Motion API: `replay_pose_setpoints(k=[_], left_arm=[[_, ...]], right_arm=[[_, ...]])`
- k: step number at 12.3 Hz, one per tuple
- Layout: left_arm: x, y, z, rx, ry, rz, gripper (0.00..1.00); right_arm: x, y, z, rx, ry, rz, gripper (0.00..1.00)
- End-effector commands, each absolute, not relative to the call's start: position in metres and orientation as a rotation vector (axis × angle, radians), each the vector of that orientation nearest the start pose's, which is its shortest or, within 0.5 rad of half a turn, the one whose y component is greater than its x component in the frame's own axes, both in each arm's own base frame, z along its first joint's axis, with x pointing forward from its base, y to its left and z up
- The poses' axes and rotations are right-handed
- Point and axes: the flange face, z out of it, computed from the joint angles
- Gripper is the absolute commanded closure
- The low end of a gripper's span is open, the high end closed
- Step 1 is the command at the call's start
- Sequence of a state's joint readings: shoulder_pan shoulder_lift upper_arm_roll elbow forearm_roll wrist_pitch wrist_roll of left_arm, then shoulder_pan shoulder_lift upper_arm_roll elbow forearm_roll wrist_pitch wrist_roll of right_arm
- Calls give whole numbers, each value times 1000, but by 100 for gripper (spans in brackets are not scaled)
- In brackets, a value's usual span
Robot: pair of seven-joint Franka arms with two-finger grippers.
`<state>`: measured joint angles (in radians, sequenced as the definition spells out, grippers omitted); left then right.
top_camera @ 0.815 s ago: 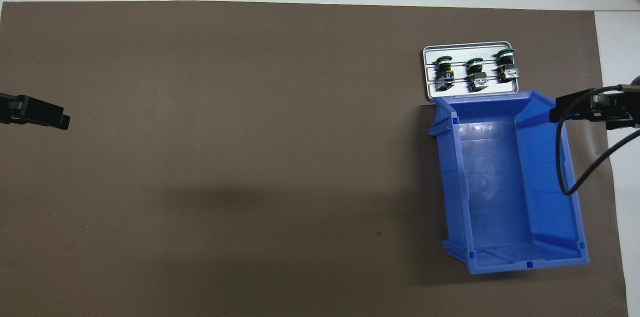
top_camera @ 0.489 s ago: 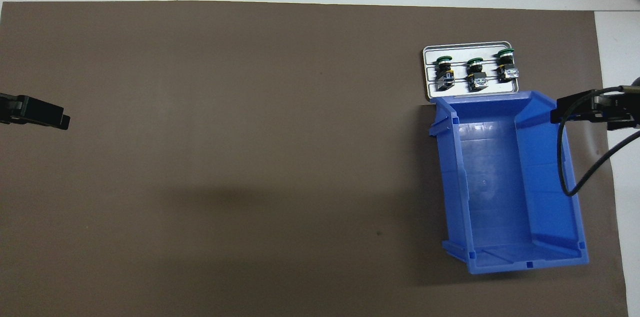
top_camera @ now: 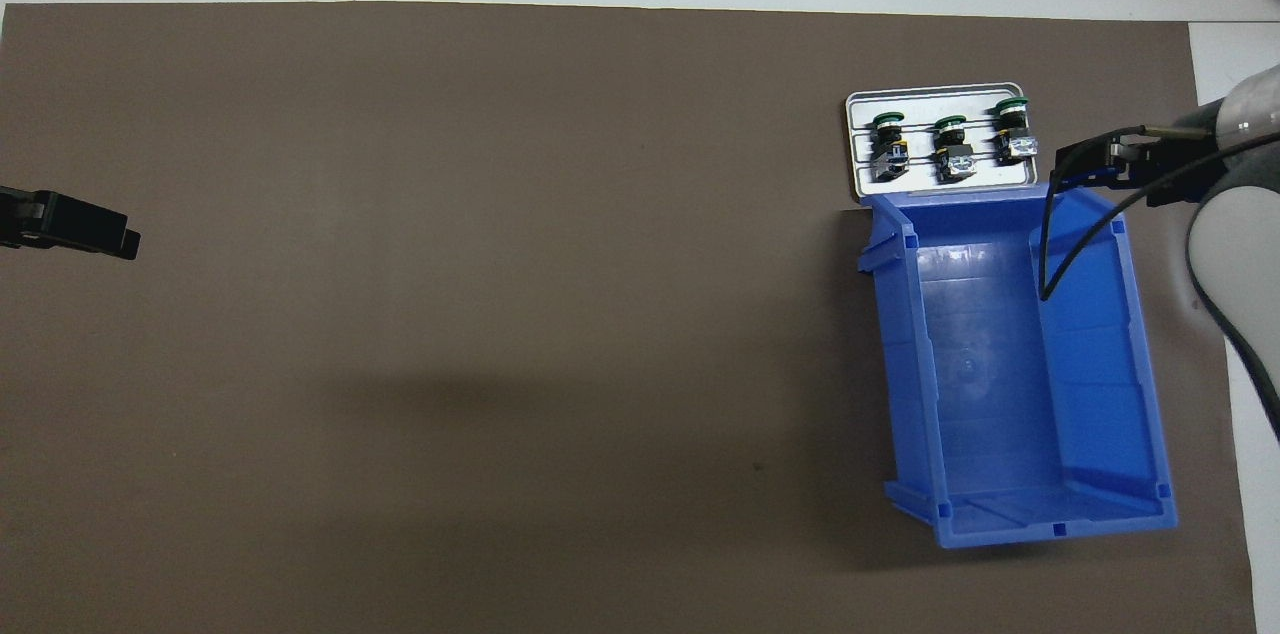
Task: Place and press button with both arms
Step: 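Reach the right gripper to the silver tray and grasp a green button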
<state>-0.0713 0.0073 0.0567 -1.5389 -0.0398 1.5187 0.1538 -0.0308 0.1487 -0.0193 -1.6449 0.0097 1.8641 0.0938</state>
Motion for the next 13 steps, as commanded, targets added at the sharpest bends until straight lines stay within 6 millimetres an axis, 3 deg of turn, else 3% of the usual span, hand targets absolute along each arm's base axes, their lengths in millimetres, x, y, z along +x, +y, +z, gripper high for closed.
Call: replay_pose_setpoints(k=[1,3,8,13], left_arm=[[543,-9,632,-3182,267,45,0],[543,-9,632,-3182,267,45,0],[543,-9,632,-3182,267,45,0],[543,-9,632,-3182,267,45,0]], right_arm=[[656,-44,477,-3155,202,-162,2],[680,-46,428,-3153,199,-189,2],[734,-34,362,-3148,161,-262,5],[743,-22,331,-3133,135,-329,8]])
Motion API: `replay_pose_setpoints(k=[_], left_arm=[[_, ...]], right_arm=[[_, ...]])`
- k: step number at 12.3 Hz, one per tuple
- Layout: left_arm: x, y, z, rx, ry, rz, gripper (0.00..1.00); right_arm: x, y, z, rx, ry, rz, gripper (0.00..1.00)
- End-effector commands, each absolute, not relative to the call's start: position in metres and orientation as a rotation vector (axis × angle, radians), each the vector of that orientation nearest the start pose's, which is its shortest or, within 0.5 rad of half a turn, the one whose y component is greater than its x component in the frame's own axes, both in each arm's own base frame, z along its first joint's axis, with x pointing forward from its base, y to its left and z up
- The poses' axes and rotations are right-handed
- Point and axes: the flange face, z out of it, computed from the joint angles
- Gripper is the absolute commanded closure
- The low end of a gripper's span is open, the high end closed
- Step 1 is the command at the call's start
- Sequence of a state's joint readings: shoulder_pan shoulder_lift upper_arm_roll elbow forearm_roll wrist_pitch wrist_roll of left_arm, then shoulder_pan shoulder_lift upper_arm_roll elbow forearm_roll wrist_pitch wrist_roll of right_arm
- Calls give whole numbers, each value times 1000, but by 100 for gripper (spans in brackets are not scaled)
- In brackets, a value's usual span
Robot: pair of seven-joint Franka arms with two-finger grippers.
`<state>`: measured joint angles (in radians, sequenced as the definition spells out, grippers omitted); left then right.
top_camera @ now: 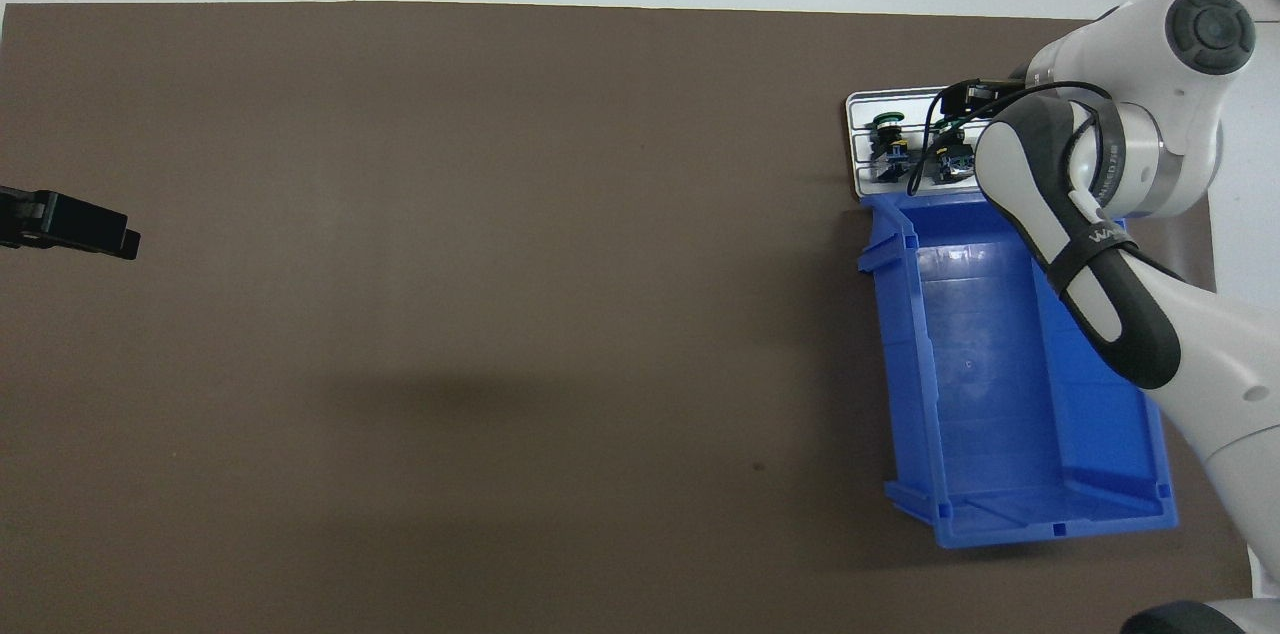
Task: Place and press button with both arms
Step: 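Reach the right gripper to the silver tray and grasp a green button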
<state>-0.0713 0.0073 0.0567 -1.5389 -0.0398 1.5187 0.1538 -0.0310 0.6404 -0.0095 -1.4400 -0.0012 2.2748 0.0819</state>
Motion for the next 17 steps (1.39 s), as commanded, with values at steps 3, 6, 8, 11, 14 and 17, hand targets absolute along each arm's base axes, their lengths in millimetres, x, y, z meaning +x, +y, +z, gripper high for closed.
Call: replay_pose_setpoints(k=[3,6,8,11,14,17], left_arm=[[543,-9,632,-3182,267,45,0],[543,-9,632,-3182,267,45,0],[543,-9,632,-3182,267,45,0],[543,-9,632,-3182,267,45,0],[543,-9,632,-3182,267,45,0],[543,-9,632,-3182,267,45,0]], right_arm=[[741,-9,321,-3129,110,-301,14],[736,-13,305,-3132,55,-301,14],[732,-15,297,-3135,38,-285,19],[721,-6,285,-3136,39,-229,36],[719,-6,284,-3137,39,-205,60],[720,-12,287,-3140,42,-200,87]])
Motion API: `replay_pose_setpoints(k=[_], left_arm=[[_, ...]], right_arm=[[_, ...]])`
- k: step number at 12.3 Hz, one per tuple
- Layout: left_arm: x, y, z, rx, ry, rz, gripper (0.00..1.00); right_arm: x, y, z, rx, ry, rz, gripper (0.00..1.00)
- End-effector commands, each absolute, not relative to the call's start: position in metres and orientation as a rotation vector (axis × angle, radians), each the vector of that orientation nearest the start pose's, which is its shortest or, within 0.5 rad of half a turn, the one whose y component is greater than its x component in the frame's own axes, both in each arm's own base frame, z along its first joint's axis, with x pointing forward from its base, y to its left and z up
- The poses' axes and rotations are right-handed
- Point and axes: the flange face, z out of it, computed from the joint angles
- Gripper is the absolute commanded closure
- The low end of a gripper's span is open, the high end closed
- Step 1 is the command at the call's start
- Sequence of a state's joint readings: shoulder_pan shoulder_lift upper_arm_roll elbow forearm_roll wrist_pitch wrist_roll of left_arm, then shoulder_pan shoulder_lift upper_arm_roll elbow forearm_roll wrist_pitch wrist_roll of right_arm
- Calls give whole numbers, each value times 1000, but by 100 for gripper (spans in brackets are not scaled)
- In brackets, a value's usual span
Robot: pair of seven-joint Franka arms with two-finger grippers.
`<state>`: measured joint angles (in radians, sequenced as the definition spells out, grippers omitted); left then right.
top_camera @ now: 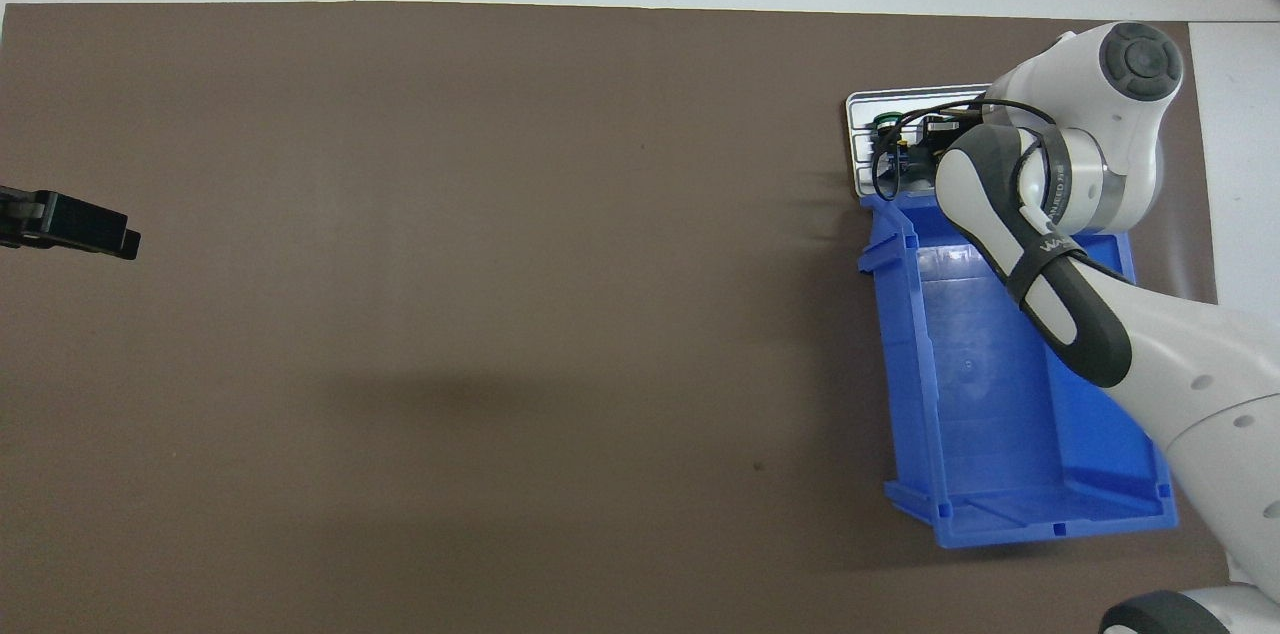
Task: Place and press button with both arms
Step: 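Carry the green button with the right gripper to the table center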
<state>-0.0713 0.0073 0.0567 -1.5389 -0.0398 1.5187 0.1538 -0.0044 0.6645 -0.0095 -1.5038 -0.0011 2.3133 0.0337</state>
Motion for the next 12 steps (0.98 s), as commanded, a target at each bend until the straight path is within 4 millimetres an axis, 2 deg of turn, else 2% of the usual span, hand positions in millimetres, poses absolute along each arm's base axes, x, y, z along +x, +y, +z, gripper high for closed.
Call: replay_pose_setpoints(k=[1,2,5,7,9,10,11,12], left_arm=[[543,-9,632,-3182,267,45,0],[543,-9,632,-3182,267,45,0],[543,-9,632,-3182,267,45,0],[543,-9,632,-3182,267,45,0],[543,-9,632,-3182,267,45,0],[543,-9,632,-3182,267,45,0],[543,-9,632,-3182,267,45,0],[543,-9,632,-3182,267,45,0]], right_arm=[[721,-16,292,-3141,44,-191,95],[724,-18,298,-3141,47,-183,100],[737,-17,340,-3143,45,-169,100],[744,-16,398,-3142,45,-178,100],[736,-3,449,-3128,34,-223,100],[730,13,468,-3109,23,-222,100],[724,41,475,-3100,37,-193,100],[715,86,488,-3097,101,-189,100]])
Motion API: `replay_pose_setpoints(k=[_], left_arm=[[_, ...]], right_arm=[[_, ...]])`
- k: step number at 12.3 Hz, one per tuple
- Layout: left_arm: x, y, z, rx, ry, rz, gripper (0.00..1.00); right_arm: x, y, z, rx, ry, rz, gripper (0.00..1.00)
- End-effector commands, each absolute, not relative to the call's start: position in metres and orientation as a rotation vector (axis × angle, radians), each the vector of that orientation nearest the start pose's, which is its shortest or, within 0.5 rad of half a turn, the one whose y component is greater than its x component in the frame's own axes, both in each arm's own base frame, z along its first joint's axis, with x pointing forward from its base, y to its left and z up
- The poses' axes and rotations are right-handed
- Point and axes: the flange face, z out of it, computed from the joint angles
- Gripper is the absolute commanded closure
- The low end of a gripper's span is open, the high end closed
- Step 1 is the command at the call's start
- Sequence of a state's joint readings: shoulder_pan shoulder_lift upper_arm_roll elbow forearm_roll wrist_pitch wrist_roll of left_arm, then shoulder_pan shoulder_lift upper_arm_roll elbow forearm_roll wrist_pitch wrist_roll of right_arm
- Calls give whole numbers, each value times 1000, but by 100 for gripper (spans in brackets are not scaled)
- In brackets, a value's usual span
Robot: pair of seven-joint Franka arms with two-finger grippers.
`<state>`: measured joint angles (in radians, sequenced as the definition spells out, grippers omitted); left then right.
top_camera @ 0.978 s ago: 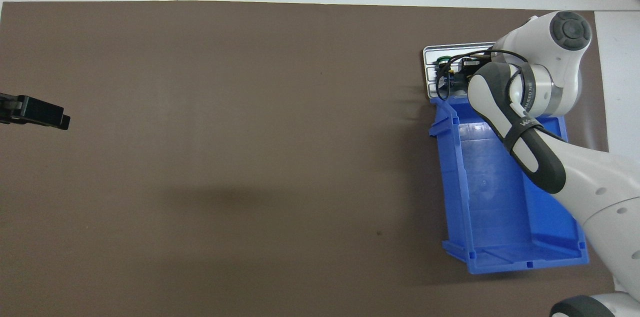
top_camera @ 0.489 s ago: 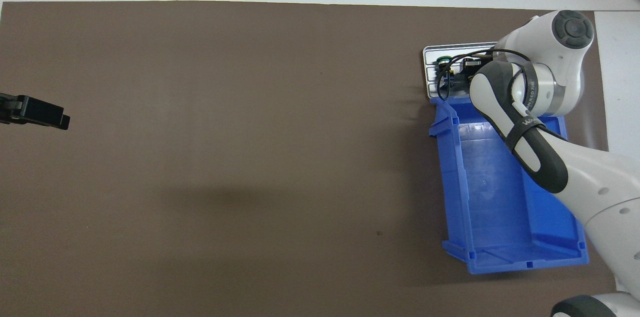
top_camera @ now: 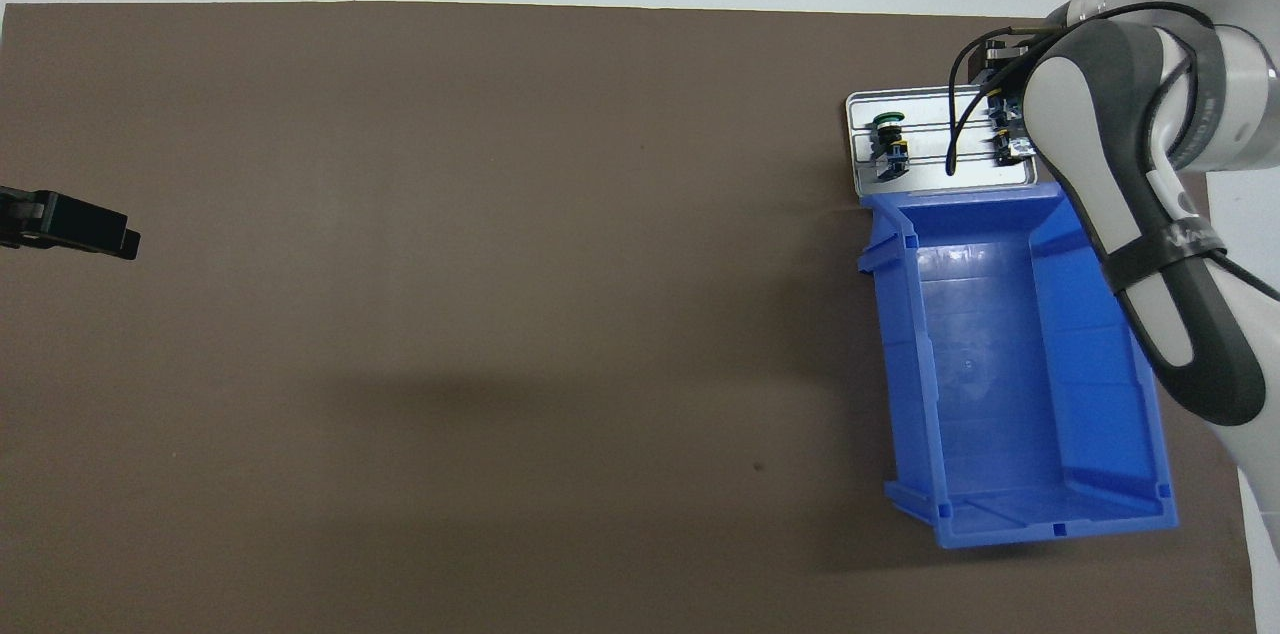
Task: Place and press button with both arms
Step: 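Carry the green button with the right gripper to the table center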
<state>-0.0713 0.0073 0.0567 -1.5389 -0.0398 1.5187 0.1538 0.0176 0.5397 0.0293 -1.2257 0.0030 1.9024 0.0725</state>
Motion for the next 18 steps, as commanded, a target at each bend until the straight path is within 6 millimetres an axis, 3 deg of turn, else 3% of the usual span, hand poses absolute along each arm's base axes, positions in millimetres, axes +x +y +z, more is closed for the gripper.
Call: replay_pose_setpoints(k=[1,3,6,7,8,9,10,12,13,15,16,17,18], left_arm=[[543,-9,632,-3182,267,45,0],[543,-9,632,-3182,267,45,0],[543,-9,632,-3182,267,45,0],[543,-9,632,-3182,267,45,0],[543,-9,632,-3182,267,45,0],[543,-9,632,-3182,267,45,0],[543,-9,632,-3182,267,45,0],[543,-9,632,-3182,267,45,0],[543,-9,632,-3182,267,45,0],[543,-9,632,-3182,267,45,0],[543,-9,632,-3182,267,45,0],[543,-9,632,-3182,267,45,0],[543,-9,632,-3182,267,45,0]], right_arm=[[705,129,494,-3094,196,-185,100],[694,192,497,-3040,421,-208,100],[681,241,500,-2913,802,-225,100],[680,248,499,-2850,969,-228,100],[672,273,493,-2824,1084,-238,100],[662,302,480,-2837,1168,-290,100],[657,319,462,-2847,1272,-314,100],[644,368,413,-2818,1430,-312,100],[644,393,405,-2745,1524,-332,100],[653,410,414,-2475,1781,-328,100],[650,417,406,-2432,1838,-317,100],[639,438,377,-2455,1855,-310,100],[637,450,368,-2368,1899,-303,100]])
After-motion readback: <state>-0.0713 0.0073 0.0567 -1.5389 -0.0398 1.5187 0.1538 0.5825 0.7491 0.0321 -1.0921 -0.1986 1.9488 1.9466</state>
